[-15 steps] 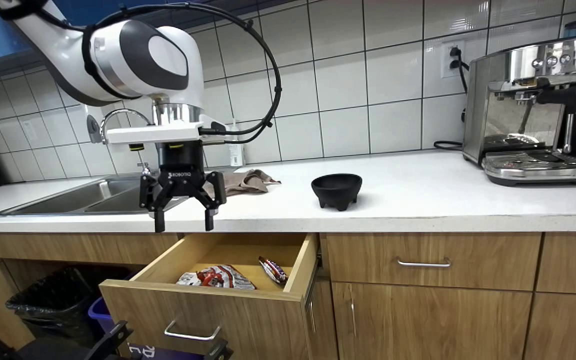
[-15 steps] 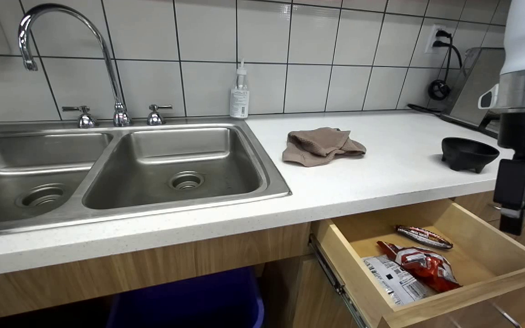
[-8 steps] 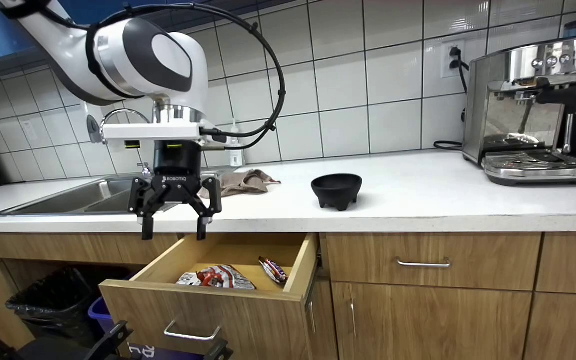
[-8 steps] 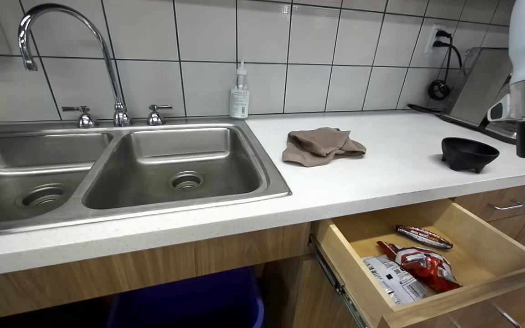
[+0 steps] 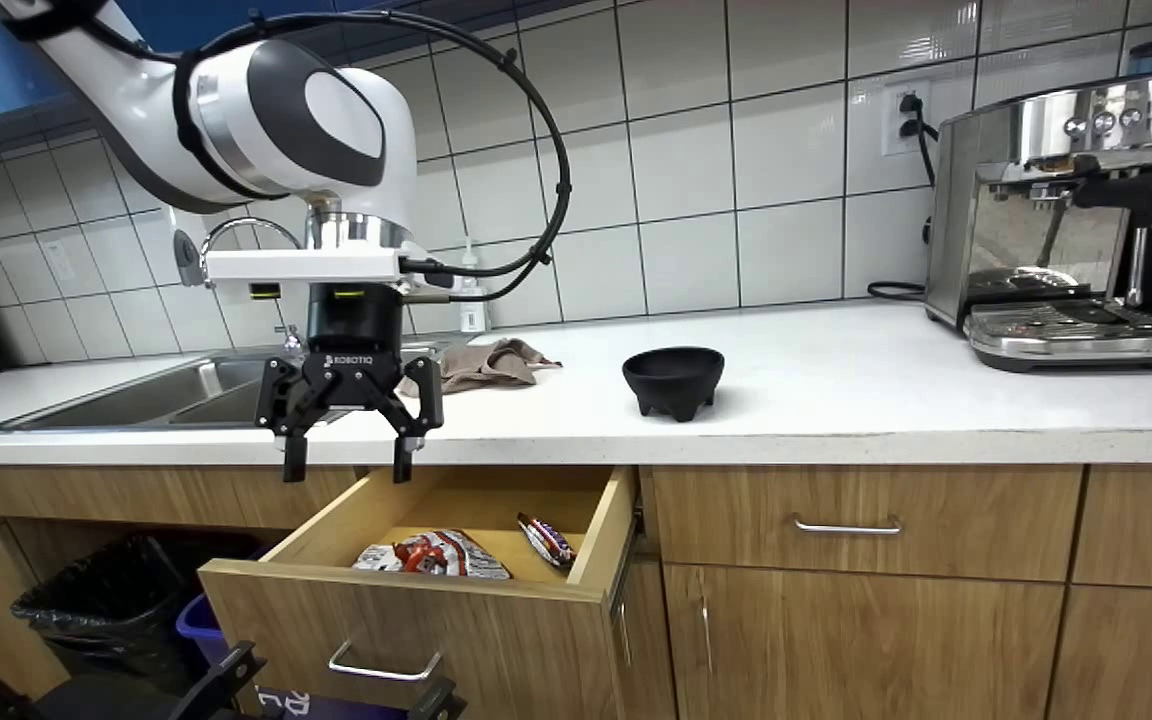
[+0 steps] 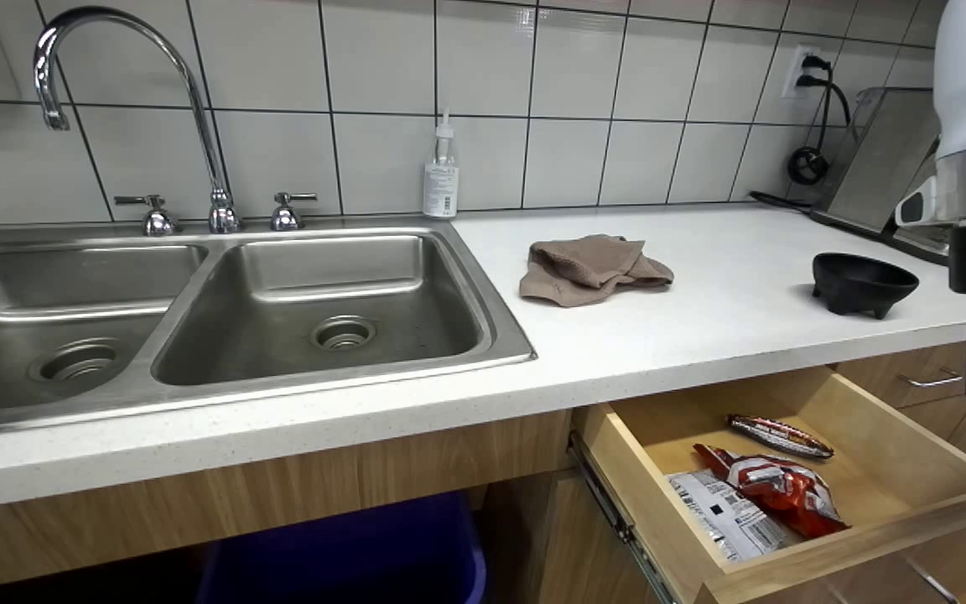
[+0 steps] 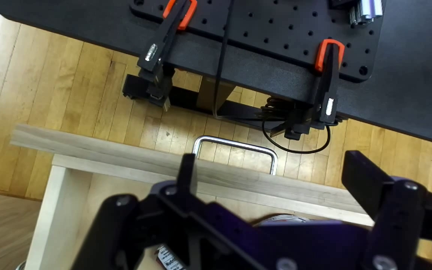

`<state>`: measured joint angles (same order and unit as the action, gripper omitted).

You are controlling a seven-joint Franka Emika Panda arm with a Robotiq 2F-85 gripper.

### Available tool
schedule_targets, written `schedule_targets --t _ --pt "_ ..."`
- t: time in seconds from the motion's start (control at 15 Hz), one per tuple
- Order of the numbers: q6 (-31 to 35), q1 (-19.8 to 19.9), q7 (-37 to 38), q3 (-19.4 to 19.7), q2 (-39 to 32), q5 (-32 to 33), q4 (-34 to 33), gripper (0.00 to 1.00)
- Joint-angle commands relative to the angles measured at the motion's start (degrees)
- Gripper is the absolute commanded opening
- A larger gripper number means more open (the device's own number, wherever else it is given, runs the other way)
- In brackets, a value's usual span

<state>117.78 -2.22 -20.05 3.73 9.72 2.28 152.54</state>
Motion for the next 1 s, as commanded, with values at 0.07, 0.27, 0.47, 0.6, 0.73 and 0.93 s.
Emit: schedule_targets --t 0.07,0.27,0.47,0.6,0.73,0.93 --pt "0.49 0.59 0.54 -0.89 0.46 0.95 0.80 1.00" --pt "-0.52 0.71 1.61 -1.13 1.53 2.01 2.10 1.00" --pt "-2.10 0.76 1.76 -1.15 2.39 3.09 3.71 1.00" --pt "-3.36 0.70 1.52 -1.14 2.88 3.62 4.82 1.00" --pt "-4.40 0.63 1.50 -1.26 3.45 4.39 6.06 1.00" --pt "-5.79 0.51 1.59 -1.43 3.60 5.40 7.44 1.00"
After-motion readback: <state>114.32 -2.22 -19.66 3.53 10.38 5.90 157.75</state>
